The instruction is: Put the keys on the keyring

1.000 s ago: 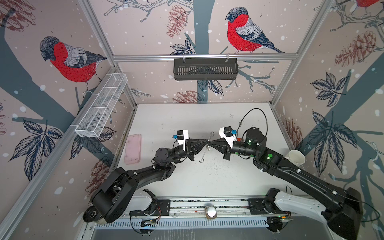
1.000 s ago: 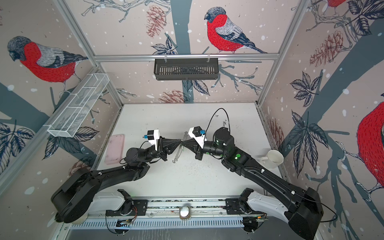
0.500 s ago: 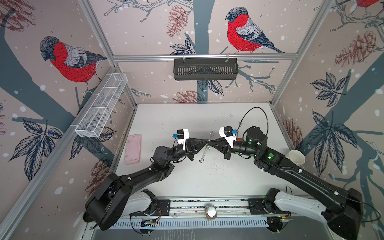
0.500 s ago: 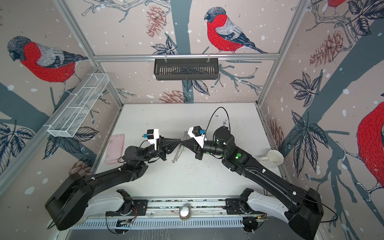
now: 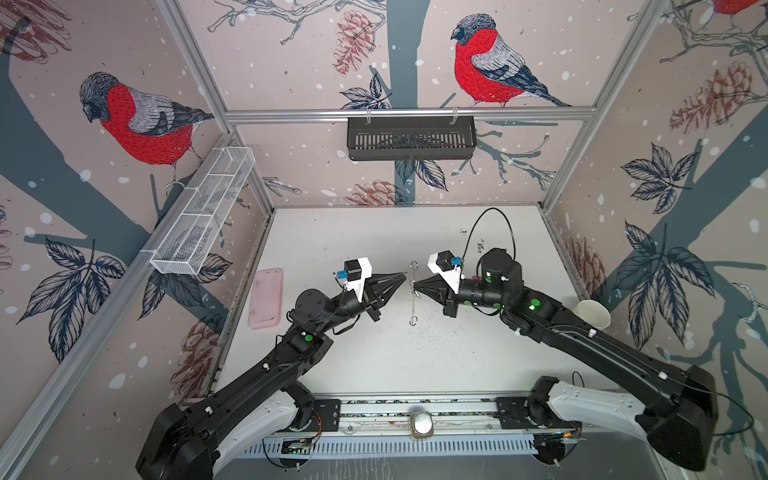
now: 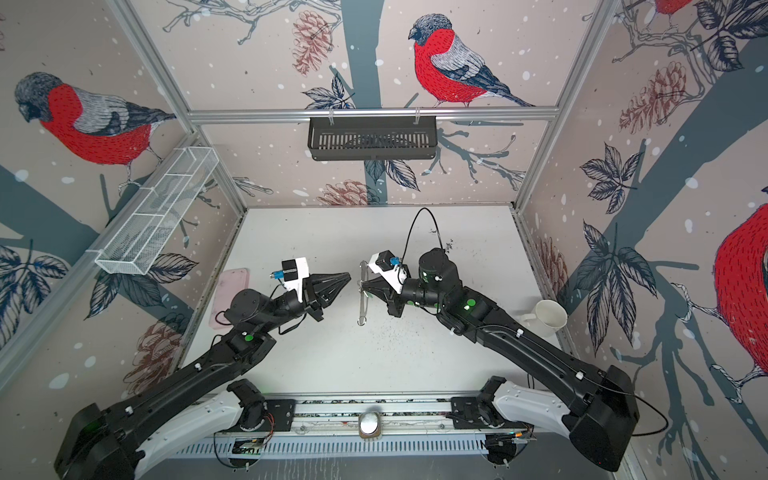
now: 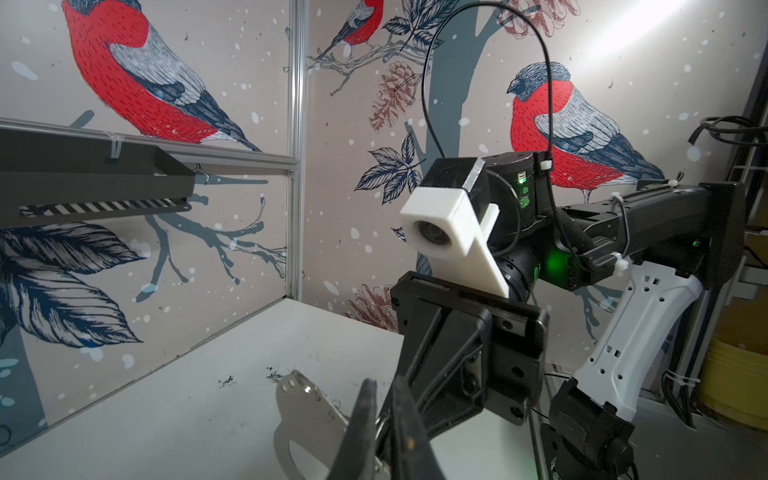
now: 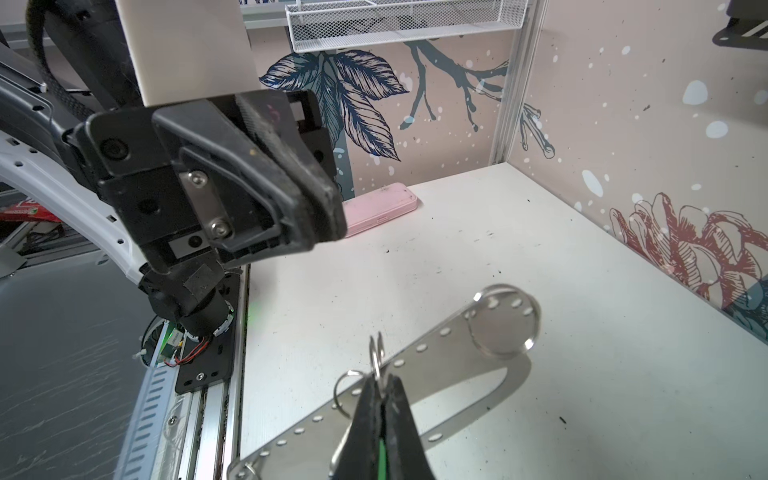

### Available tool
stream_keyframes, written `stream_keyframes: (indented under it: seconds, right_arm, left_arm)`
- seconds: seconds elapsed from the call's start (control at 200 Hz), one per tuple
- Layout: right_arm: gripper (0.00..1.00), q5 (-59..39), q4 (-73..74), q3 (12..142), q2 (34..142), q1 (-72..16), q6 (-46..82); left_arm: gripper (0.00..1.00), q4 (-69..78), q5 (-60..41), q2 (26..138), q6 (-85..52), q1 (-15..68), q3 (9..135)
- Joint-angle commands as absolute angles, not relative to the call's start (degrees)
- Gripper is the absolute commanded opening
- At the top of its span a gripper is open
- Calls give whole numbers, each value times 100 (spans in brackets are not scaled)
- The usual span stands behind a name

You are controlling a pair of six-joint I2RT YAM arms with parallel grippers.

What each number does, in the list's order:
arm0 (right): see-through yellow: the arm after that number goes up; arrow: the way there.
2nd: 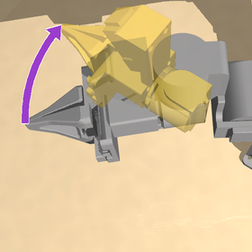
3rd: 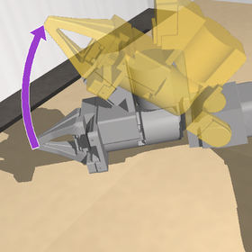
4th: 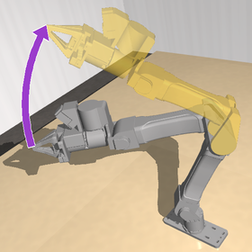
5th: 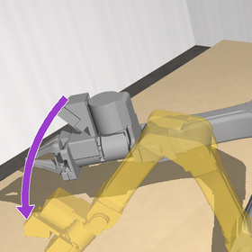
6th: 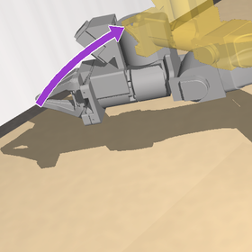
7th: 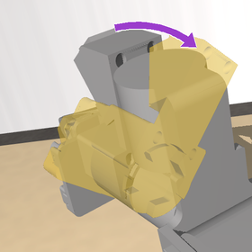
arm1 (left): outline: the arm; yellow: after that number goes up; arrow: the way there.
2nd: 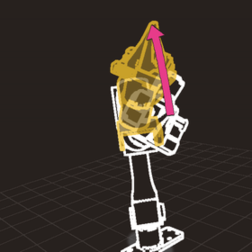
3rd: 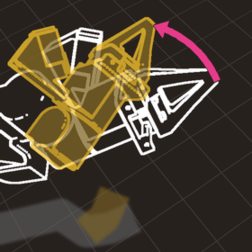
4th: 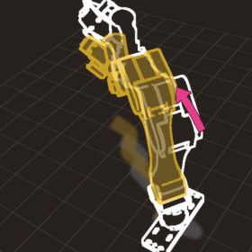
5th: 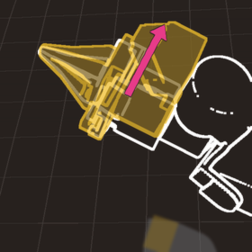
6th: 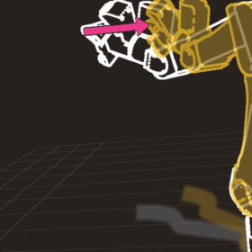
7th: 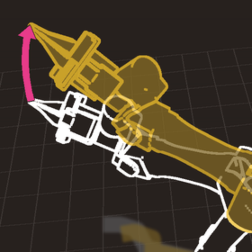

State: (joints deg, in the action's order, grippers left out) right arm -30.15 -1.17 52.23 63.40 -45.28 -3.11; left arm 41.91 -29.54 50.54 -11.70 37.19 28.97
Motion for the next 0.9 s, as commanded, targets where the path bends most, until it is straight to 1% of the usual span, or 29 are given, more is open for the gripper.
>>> stream_keyframes:
  seconds: [0.0, 0.13, 0.275, 0.445, 0.48, 0.685, 0.896]
  right_arm:
    - [0, -3000, -495, 5501, 6409, -4526, -532]
    - [0, -2857, -1342, 5992, 6557, -4533, -838]
    - [0, -2668, -2167, 6535, 6801, -4528, -1116]
    - [0, -2602, -3065, 7248, 7154, -4521, -1416]
    - [0, -2585, -3249, 7421, 7384, -4520, -1469]
    - [0, -2573, -4138, 8239, 7898, -4535, -1709]
    - [0, -2663, -4508, 8563, 7972, -4526, -1923]
  left_arm:
    - [11, 3190, -2719, 4982, -758, 3706, 3171]
    - [9, 1866, -2373, 4889, -325, 3709, 3739]
    - [8, 890, -2200, 4812, 10, 3713, 4227]
    - [6, 10, -2442, 4910, 442, 3722, 4719]
    - [6, -146, -2509, 4957, 535, 3718, 4807]
    - [6, -525, -2818, 5293, 906, 3768, 5039]
    - [6, -510, -3111, 5496, 1210, 3796, 5119]
